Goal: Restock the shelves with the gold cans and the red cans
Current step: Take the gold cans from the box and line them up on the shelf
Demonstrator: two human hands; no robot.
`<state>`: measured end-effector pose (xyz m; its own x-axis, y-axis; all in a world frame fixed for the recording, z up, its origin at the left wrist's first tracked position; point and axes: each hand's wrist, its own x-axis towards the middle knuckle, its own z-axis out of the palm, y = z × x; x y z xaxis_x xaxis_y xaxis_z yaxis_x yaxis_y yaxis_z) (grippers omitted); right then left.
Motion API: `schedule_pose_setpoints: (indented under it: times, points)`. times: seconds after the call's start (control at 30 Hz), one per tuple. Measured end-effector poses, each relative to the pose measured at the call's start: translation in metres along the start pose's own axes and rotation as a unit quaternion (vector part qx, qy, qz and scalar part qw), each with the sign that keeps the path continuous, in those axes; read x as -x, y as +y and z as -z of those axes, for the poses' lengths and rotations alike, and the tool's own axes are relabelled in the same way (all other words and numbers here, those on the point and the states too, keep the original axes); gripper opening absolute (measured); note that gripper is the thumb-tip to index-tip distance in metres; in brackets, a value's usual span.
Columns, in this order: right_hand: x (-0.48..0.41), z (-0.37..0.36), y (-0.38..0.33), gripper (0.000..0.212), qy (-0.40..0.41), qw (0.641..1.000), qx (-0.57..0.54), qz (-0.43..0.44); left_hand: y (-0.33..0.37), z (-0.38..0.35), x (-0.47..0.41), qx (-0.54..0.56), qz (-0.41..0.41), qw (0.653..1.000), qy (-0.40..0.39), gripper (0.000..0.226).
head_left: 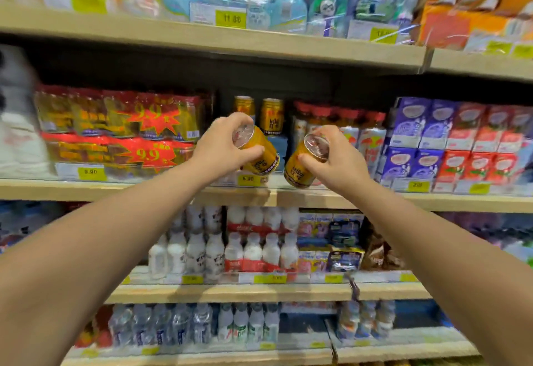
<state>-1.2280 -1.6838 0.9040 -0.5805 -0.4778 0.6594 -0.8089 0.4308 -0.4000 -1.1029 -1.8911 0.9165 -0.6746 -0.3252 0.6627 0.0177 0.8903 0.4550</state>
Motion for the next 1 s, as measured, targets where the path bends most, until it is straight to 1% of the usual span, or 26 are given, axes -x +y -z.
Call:
schedule_pose_setpoints:
  times: [0.07, 0.17, 0.23, 0.33, 0.4, 0.47, 0.57, 0.7, 0.83, 0.93, 1.0]
  points:
    - [-0.021, 0.002, 0.003, 0.053, 0.015, 0.999, 0.016, 0.04, 0.001, 0.003, -0.01, -0.014, -0.008, 1.0, 0.021, 0.059]
    - [-0.048, -0.005, 0.009, 0.049, 0.017, 0.996, 0.023, 0.088, 0.0, 0.005, -0.018, -0.017, 0.0, 0.999, 0.052, 0.062]
    - [-0.061, -0.015, 0.012, 0.045, 0.0, 0.993, 0.046, 0.111, -0.001, 0.005, -0.02, -0.018, 0.008, 0.997, 0.073, 0.065]
    - [-0.072, -0.033, 0.017, 0.045, -0.033, 0.986, 0.089, 0.135, -0.002, 0.007, -0.023, -0.03, 0.01, 0.996, 0.083, 0.068]
    - [-0.075, -0.044, 0.021, 0.041, -0.052, 0.983, 0.108, 0.138, -0.003, 0.009, -0.025, -0.024, 0.028, 0.995, 0.089, 0.066]
    - [-0.077, -0.054, 0.024, 0.039, -0.064, 0.982, 0.115, 0.134, -0.004, 0.012, -0.028, -0.028, 0.041, 0.994, 0.096, 0.057]
    - [-0.078, -0.066, 0.025, 0.038, -0.074, 0.982, 0.116, 0.13, -0.006, 0.015, -0.033, -0.074, 0.038, 0.993, 0.087, 0.046]
    - [-0.081, -0.074, 0.022, 0.043, -0.083, 0.98, 0.145, 0.109, -0.008, 0.016, -0.045, -0.109, 0.046, 0.99, 0.077, 0.044]
    - [-0.083, -0.074, 0.017, 0.046, -0.129, 0.965, 0.208, 0.091, -0.009, 0.017, -0.059, -0.116, 0.056, 0.989, 0.073, 0.046]
    - [-0.083, -0.072, 0.011, 0.044, -0.099, 0.966, 0.215, 0.108, -0.013, 0.017, -0.067, -0.115, 0.06, 0.99, 0.063, 0.048]
    - [-0.083, -0.07, 0.004, 0.04, -0.075, 0.973, 0.184, 0.119, -0.016, 0.017, -0.072, -0.12, 0.055, 0.99, 0.052, 0.047]
